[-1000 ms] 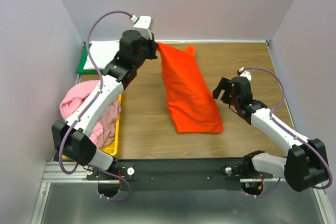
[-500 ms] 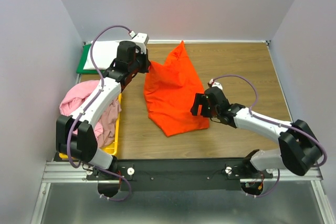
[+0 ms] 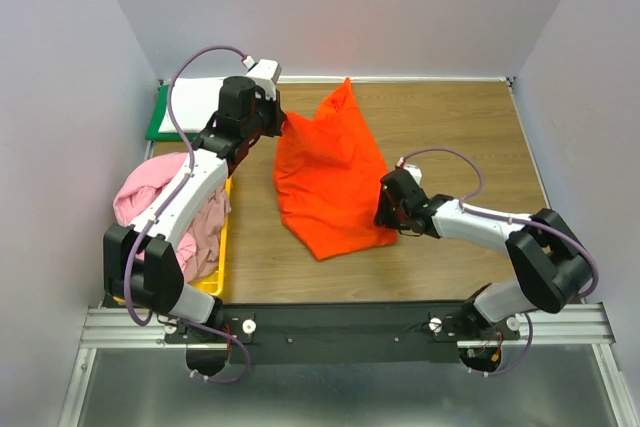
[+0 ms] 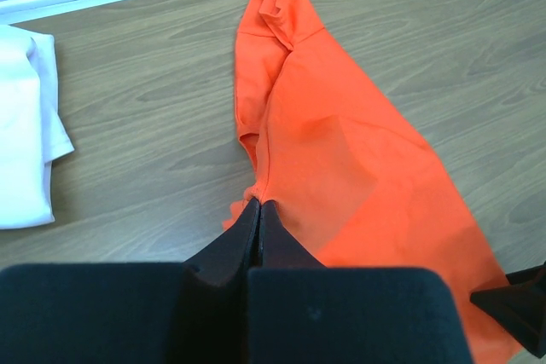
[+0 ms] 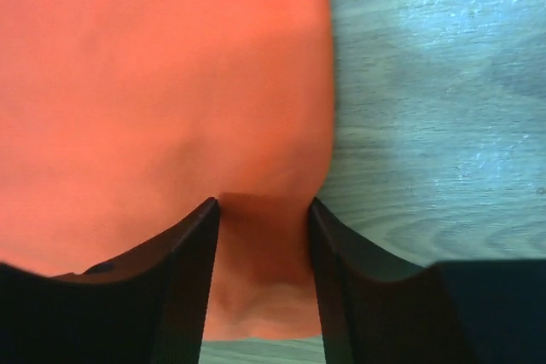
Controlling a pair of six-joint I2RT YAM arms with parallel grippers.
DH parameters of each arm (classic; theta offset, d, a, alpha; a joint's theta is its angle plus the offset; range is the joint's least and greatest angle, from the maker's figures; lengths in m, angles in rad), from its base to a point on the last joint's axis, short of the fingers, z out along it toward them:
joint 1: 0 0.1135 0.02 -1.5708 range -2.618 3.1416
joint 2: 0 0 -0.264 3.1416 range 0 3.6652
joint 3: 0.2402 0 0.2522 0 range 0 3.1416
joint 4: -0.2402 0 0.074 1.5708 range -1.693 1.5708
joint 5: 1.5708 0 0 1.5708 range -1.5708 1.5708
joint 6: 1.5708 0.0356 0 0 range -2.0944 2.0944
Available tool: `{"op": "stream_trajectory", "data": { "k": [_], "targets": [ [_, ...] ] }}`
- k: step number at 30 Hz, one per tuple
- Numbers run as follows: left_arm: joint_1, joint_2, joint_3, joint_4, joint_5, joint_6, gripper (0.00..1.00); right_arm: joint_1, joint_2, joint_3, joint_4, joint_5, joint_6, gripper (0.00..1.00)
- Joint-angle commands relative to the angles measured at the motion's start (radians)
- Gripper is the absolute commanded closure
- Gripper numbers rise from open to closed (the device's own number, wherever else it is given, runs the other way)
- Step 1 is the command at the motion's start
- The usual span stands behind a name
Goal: Fold and stack the t-shirts
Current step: Flatten the tshirt out
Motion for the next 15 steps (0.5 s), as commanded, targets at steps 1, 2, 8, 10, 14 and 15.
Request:
{"op": "stream_trajectory", "data": {
  "k": [1, 2, 8, 10, 14, 15],
  "targets": [
    [0.015, -0.033, -0.003, 0.017, 0.004, 0.015, 1.0, 0.004, 0.021, 0.021, -0.069, 0.027, 0.017, 0.71],
    [0.018, -0.036, -0.002, 0.017, 0.005, 0.013, 1.0, 0.004, 0.008, 0.035, -0.084, 0.038, 0.007, 0.81],
    [0.06, -0.14, 0.04, 0.005, 0.054, 0.012, 1.0, 0.004, -0.165, 0.326, -0.346, 0.275, -0.123, 1.0],
    [0.066, -0.179, 0.063, -0.008, 0.079, 0.013, 1.0, 0.004, -0.212, 0.401, -0.4, 0.347, -0.192, 1.0],
    [0.066, -0.301, 0.072, -0.015, 0.112, 0.007, 1.0, 0.002, -0.275, 0.596, -0.423, 0.533, -0.293, 1.0],
    [0.064, -0.32, 0.069, -0.015, 0.123, 0.004, 1.0, 0.002, -0.269, 0.628, -0.423, 0.561, -0.309, 1.0]
  ]
}}
